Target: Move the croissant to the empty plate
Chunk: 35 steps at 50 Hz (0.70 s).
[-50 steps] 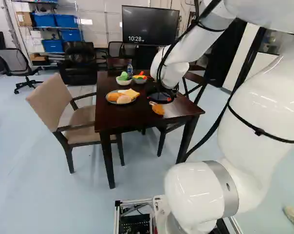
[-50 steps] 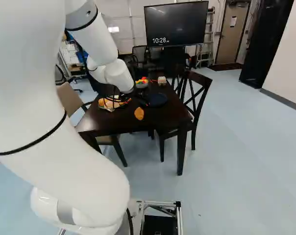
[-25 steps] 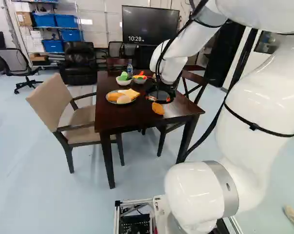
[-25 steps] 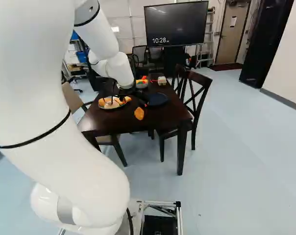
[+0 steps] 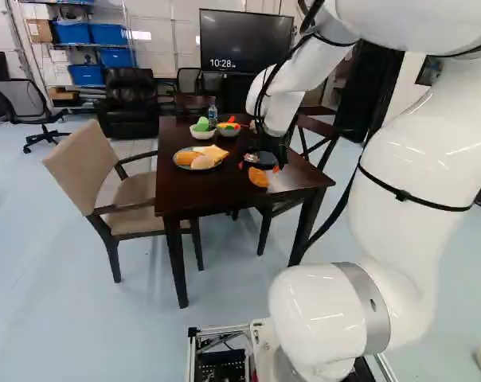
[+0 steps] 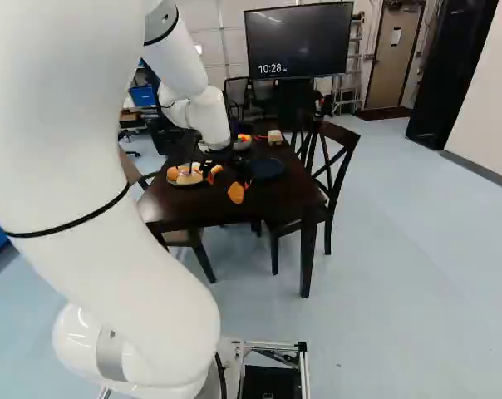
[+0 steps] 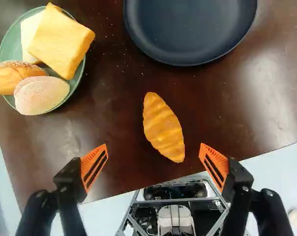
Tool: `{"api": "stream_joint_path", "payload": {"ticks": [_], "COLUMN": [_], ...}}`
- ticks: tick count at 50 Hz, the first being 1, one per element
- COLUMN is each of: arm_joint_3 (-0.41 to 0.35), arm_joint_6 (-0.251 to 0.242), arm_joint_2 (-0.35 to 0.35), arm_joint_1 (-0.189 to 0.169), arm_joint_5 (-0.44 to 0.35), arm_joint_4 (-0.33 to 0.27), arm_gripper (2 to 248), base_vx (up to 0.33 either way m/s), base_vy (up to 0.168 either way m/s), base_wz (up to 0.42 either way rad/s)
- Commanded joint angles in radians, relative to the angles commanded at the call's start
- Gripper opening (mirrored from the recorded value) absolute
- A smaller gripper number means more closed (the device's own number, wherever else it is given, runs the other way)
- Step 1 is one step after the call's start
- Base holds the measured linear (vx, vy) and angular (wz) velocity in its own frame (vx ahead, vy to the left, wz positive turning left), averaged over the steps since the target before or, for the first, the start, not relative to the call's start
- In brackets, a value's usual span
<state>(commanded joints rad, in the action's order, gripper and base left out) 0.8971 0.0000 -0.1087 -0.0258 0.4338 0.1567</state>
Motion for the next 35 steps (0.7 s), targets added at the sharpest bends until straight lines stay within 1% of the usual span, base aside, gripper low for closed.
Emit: {"api": "stream_joint_path", "payload": {"ticks": [14,35], "arm_joint_3": [0.029,0.108], "arm_joint_6": [0.0,0.0], "arm_joint_2": [-0.026,-0.094], "arm_joint_1": [-0.025,-0.057], "arm_joint_5": [0.072,0.078], "arm_joint_4": [0.0,-0.001], "arm_gripper": [247,247], "base_vx": [0.0,0.0], "base_vy": [0.0,0.0], "base_wz": [0.0,0.0]}}
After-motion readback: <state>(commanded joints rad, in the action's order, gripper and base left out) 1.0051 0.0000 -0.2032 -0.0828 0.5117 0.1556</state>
